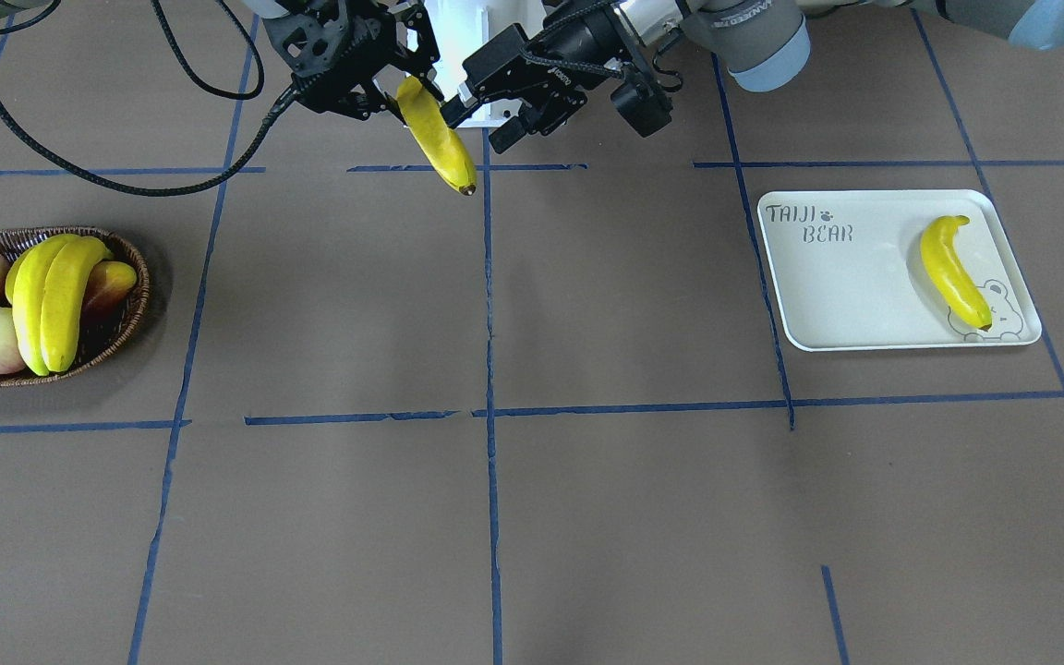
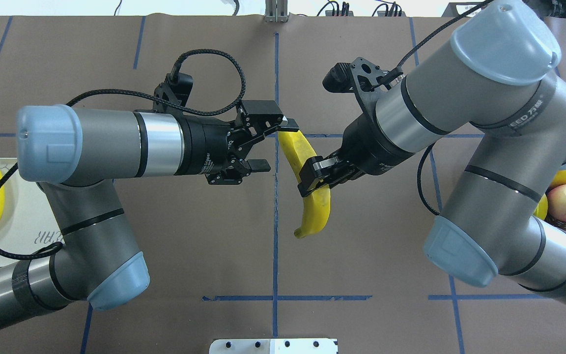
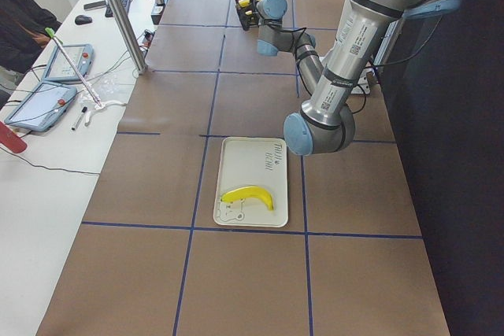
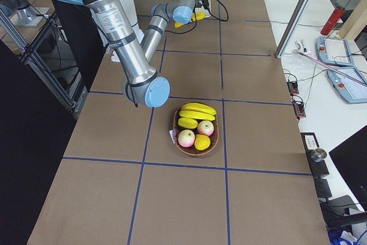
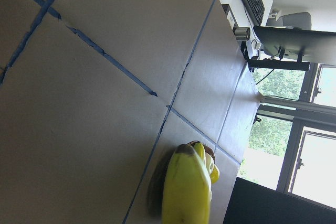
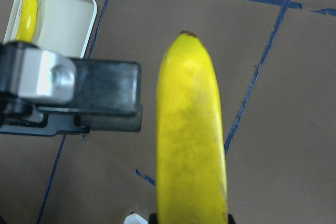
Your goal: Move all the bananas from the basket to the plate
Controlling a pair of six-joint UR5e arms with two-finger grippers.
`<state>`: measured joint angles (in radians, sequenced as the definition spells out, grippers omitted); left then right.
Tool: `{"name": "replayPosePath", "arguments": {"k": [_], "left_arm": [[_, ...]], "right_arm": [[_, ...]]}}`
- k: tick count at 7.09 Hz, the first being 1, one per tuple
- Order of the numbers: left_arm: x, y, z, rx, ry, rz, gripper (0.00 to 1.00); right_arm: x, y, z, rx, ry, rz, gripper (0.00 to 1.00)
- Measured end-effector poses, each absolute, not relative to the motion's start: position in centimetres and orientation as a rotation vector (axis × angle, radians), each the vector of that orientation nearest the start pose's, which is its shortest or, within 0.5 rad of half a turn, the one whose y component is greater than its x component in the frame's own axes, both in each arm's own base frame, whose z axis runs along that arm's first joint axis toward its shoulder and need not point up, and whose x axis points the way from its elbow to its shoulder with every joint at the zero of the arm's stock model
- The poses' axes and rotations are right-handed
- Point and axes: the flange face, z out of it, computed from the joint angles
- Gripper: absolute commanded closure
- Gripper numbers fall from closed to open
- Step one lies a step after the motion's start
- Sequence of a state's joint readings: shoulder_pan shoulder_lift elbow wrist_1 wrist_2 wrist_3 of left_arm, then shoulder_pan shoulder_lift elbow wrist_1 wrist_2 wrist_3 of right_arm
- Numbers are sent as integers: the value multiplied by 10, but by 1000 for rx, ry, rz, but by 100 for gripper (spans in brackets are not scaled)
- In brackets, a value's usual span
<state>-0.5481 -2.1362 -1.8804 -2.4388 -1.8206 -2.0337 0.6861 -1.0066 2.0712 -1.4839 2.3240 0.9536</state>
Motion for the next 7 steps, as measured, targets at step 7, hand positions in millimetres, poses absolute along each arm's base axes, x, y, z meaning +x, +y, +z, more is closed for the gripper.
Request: {"name": "replayPosePath", "arguments": {"k": [7], "left_arm": [[446, -382, 107, -113, 1767, -528, 35]], "right_arm": [[-363, -380, 114, 135, -1279, -374, 97]]}}
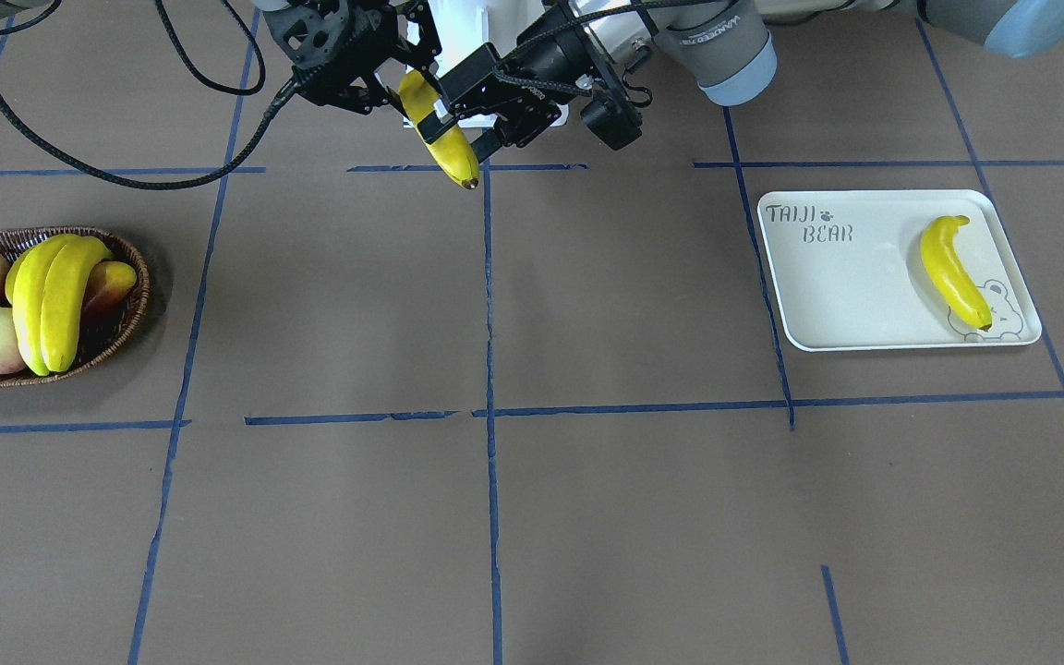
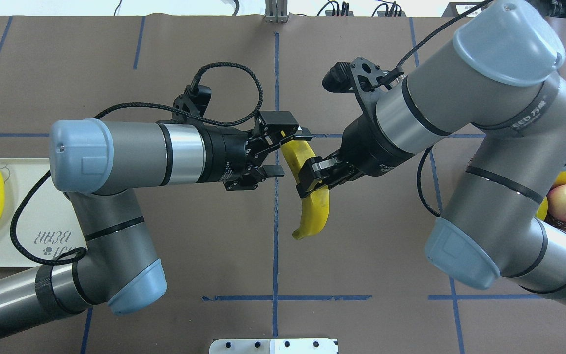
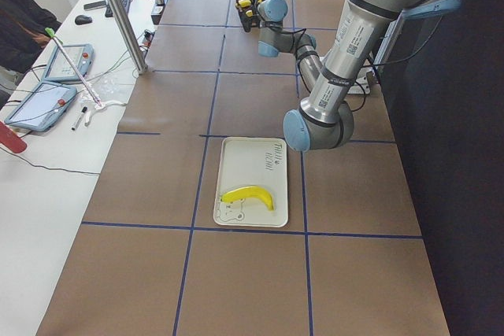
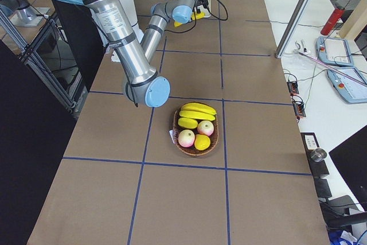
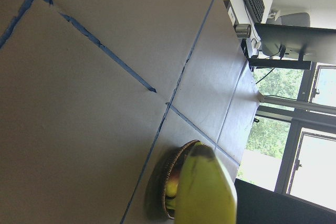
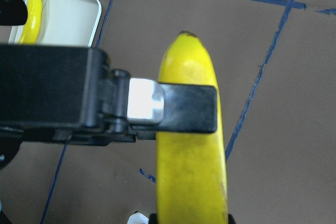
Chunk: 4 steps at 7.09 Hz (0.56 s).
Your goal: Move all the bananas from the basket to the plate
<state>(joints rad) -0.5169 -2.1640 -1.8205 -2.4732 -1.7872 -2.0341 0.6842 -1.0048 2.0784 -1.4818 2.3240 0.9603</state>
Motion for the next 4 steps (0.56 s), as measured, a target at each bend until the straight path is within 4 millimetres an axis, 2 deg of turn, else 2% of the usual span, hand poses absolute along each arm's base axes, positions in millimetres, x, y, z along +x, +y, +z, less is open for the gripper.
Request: {"name": "replayPosePath", "arguments": {"k": [1, 2, 4], "left_arm": [[447, -383, 107, -114, 1766, -528, 53], [447, -382, 107, -114, 1767, -527, 58], [446, -381, 105, -114, 1775, -523, 58]], "right_arm": [[-363, -380, 114, 136, -1279, -374, 97], [-363, -380, 114, 135, -1279, -373, 97], [-362, -379, 113, 136, -1280, -373, 97]]}}
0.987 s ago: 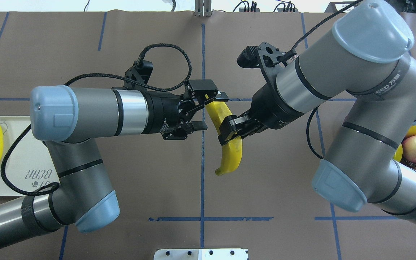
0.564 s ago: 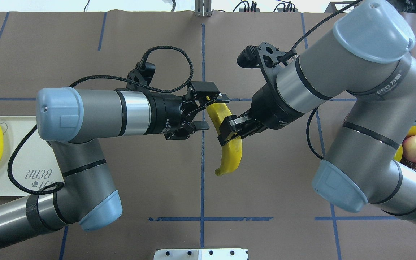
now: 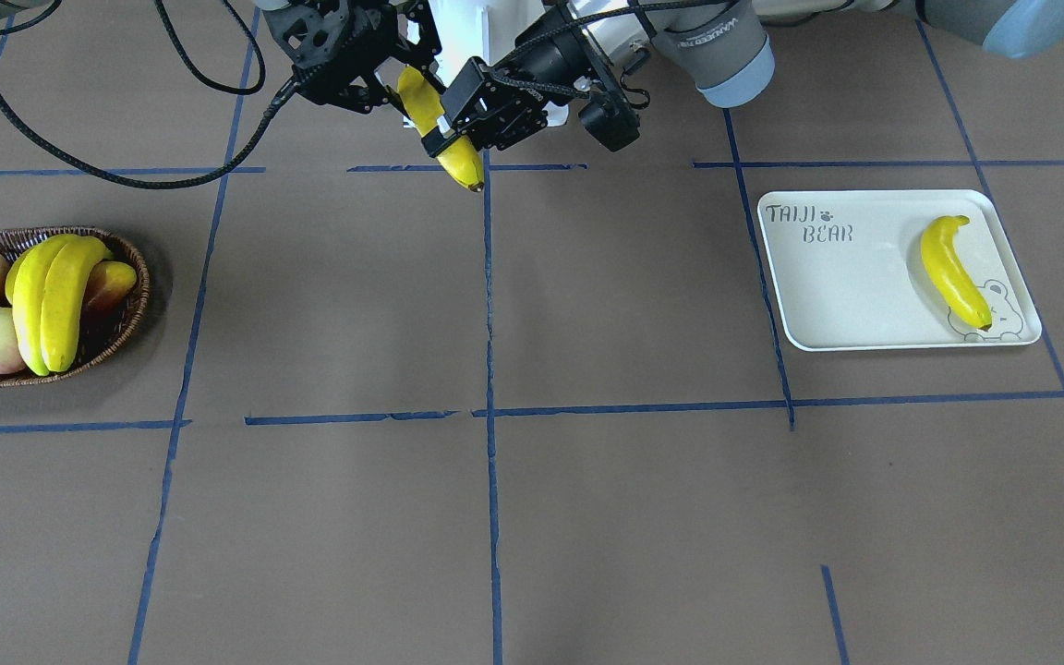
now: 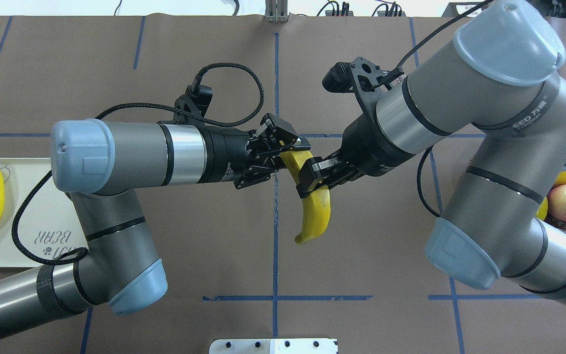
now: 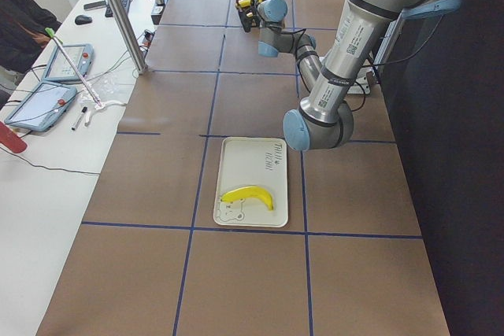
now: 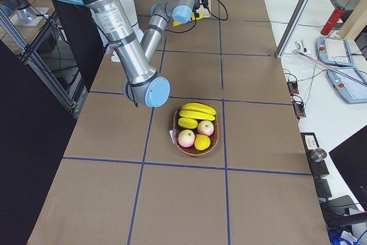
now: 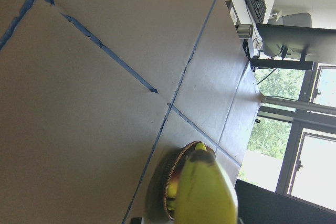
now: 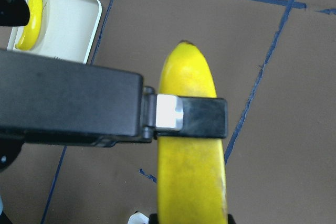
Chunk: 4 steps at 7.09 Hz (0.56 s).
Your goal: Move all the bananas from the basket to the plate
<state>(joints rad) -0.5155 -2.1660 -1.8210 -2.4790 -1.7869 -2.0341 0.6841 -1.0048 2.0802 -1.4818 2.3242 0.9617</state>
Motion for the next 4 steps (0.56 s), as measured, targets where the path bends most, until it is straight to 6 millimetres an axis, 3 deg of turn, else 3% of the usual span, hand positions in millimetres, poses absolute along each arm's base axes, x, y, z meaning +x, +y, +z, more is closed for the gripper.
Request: {"name": "replayPosePath", "arguments": {"k": [1, 2, 3, 4], "left_arm": [[445, -381, 104, -113, 1778, -522, 69], [444, -380, 104, -113, 1781, -521, 93], [444, -380, 104, -114, 1781, -521, 98], [444, -380, 104, -114, 1780, -520, 99]], "right_arm": [[-361, -379, 113, 137, -1281, -374, 96], [-360, -378, 112, 139, -1283, -375, 71], [-359, -378, 112, 141, -1284, -374, 13], [-358, -378, 111, 141, -1285, -373, 0]]}}
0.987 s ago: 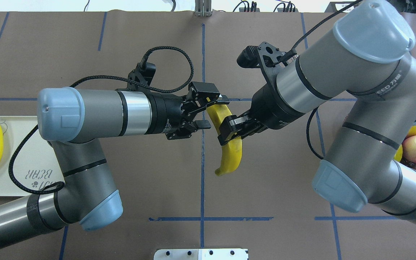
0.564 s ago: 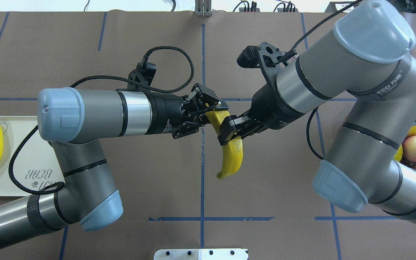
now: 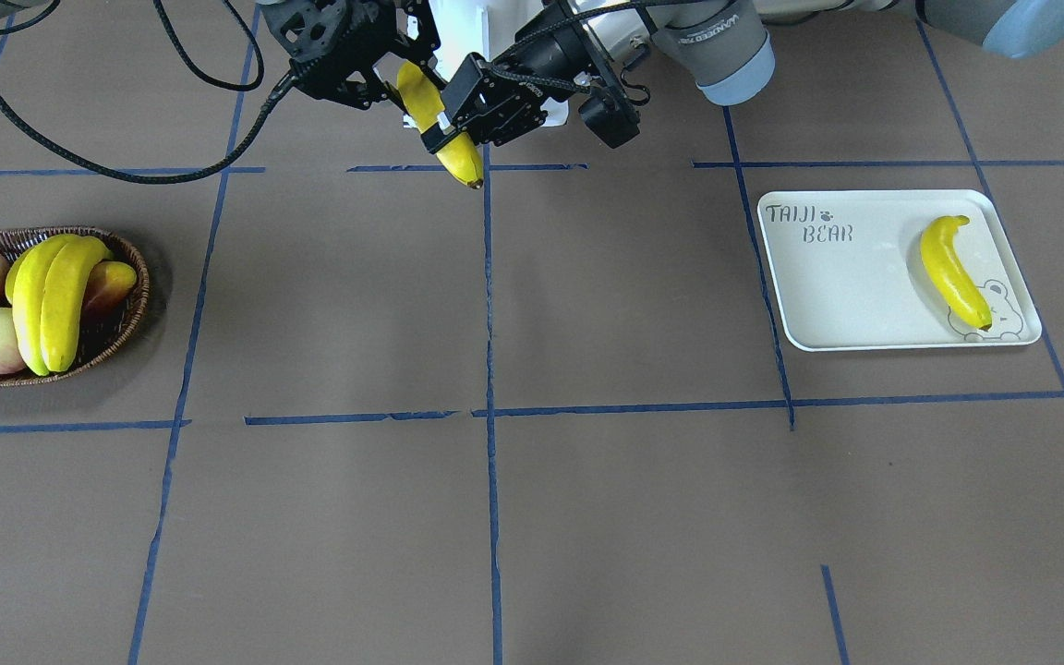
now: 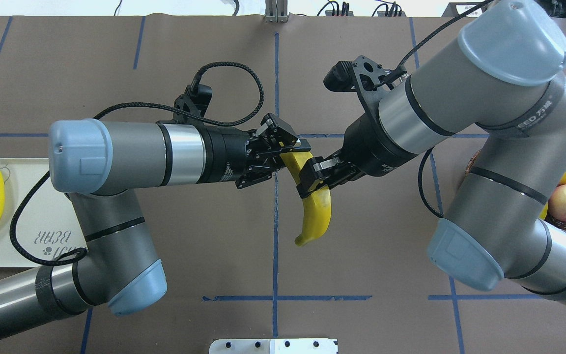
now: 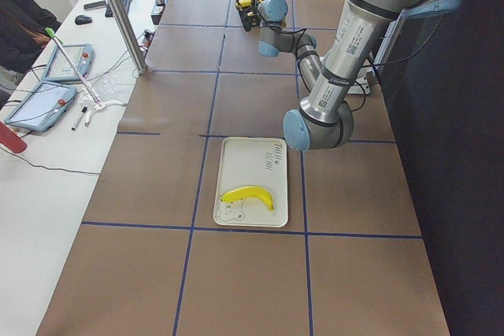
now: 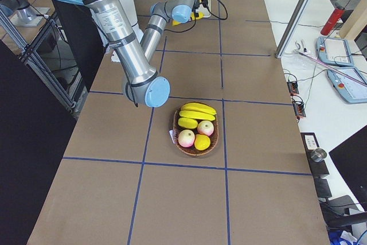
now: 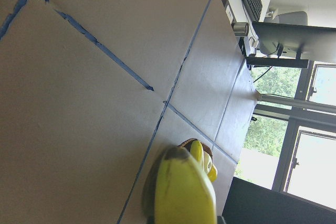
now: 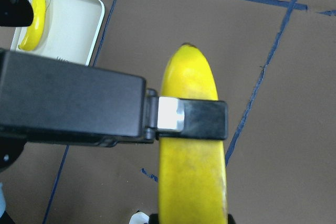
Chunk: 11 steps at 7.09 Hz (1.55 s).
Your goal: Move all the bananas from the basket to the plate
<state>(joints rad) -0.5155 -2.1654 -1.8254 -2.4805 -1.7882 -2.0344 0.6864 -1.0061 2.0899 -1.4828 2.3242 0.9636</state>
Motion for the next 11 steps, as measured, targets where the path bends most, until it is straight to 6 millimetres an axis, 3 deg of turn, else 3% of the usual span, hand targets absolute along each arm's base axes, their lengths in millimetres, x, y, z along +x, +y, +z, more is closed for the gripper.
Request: {"name": "replayPosePath", "arguments": {"k": [6, 9, 11], "left_arm": [[448, -383, 114, -108, 1746, -514, 100], [443, -398, 156, -102, 1523, -462, 100], [409, -422, 196, -109, 1427, -486, 100]], "right_arm": [[-351, -376, 110, 138, -1291, -352, 0], [-344, -379, 110, 139, -1291, -330, 0], [-339, -383, 112, 145, -1288, -317, 0]]}}
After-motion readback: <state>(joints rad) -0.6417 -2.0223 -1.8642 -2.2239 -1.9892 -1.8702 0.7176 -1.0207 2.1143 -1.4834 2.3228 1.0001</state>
